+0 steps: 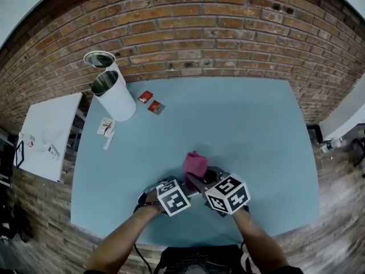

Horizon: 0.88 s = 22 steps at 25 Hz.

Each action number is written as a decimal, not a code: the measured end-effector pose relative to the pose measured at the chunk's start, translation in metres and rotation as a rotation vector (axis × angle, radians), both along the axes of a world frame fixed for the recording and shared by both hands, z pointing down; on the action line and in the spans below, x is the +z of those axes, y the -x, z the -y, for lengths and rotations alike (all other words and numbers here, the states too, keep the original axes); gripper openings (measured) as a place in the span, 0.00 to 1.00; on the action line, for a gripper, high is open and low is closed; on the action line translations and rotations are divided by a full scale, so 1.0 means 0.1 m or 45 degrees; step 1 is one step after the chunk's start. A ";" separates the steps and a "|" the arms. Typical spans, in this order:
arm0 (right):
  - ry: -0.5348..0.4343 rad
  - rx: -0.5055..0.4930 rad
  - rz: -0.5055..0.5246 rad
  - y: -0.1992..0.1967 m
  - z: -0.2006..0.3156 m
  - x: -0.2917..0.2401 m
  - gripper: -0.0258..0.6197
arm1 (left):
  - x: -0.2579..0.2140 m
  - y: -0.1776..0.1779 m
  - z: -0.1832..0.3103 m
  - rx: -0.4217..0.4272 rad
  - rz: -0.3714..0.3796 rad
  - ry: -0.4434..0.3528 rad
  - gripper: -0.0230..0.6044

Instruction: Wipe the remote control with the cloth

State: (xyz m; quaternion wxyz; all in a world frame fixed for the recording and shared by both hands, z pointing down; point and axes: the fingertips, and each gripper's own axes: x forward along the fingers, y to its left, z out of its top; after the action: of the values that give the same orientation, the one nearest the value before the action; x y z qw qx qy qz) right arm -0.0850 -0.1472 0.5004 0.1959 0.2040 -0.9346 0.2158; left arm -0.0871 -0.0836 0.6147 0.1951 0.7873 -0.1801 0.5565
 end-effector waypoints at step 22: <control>0.059 -0.444 -0.140 0.39 0.23 0.54 0.14 | 0.00 0.01 0.00 -0.005 0.025 0.022 0.50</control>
State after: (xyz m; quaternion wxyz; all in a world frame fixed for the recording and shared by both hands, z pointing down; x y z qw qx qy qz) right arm -0.1244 -0.1706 0.5541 0.2859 0.0456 -0.9384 0.1887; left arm -0.0878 -0.0835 0.6147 0.2013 0.7796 -0.1788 0.5655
